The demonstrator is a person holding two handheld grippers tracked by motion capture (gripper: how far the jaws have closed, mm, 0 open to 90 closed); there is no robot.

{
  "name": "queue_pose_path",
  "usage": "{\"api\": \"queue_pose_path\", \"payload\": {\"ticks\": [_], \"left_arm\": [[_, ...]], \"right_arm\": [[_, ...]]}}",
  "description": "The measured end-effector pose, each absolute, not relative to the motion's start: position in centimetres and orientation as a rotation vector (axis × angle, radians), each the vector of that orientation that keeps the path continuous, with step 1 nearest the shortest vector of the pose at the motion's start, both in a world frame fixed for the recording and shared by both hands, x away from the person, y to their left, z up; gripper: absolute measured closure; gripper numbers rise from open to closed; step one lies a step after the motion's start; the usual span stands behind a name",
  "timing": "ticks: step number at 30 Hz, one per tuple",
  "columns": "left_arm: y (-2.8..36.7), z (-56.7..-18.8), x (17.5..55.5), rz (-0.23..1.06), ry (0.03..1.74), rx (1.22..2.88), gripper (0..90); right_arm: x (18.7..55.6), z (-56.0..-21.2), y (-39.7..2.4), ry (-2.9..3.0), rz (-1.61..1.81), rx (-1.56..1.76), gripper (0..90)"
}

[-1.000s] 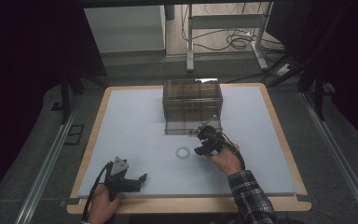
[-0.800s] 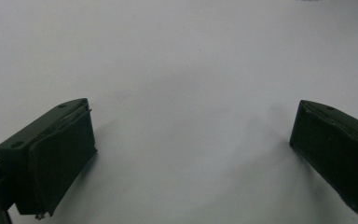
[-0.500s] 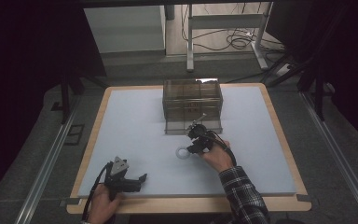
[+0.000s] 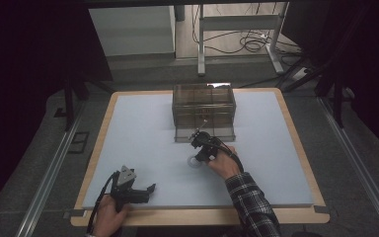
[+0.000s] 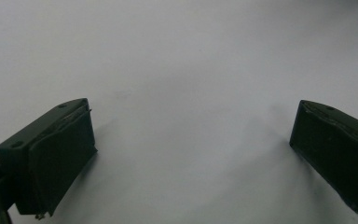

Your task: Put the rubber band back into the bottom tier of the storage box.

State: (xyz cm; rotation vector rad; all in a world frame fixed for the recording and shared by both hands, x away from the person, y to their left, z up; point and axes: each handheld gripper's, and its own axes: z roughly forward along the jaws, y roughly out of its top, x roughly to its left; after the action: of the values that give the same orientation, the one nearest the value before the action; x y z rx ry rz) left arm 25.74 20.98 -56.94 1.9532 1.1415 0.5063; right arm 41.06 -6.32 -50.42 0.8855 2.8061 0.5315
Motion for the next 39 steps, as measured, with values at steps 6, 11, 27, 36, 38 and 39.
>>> {"api": "queue_pose_path", "payload": {"ticks": [6,11,27,36,38,39], "left_arm": [[21.0,-56.9,25.7,0.506,1.141,1.953,0.0],[21.0,-56.9,25.7,0.507,1.141,1.956,0.0],[21.0,-56.9,25.8,0.507,1.14,1.959,0.0],[21.0,-56.9,25.8,0.506,1.141,1.954,0.0],[21.0,-57.0,25.8,0.508,1.141,1.953,0.0],[21.0,-57.0,25.8,0.508,1.141,1.953,0.0]], "right_arm": [[41.7,-50.3,-6.2,2.838,0.507,0.922,76.2],[42.0,-50.2,-5.9,2.849,0.457,0.942,81.2],[42.0,-49.2,-5.9,2.851,0.503,0.942,81.5],[41.9,-47.8,-6.1,2.84,0.59,0.94,81.3],[42.0,-47.6,-6.2,2.833,0.61,0.947,81.3],[42.0,-47.5,-6.2,2.828,0.618,0.951,81.3]]}}
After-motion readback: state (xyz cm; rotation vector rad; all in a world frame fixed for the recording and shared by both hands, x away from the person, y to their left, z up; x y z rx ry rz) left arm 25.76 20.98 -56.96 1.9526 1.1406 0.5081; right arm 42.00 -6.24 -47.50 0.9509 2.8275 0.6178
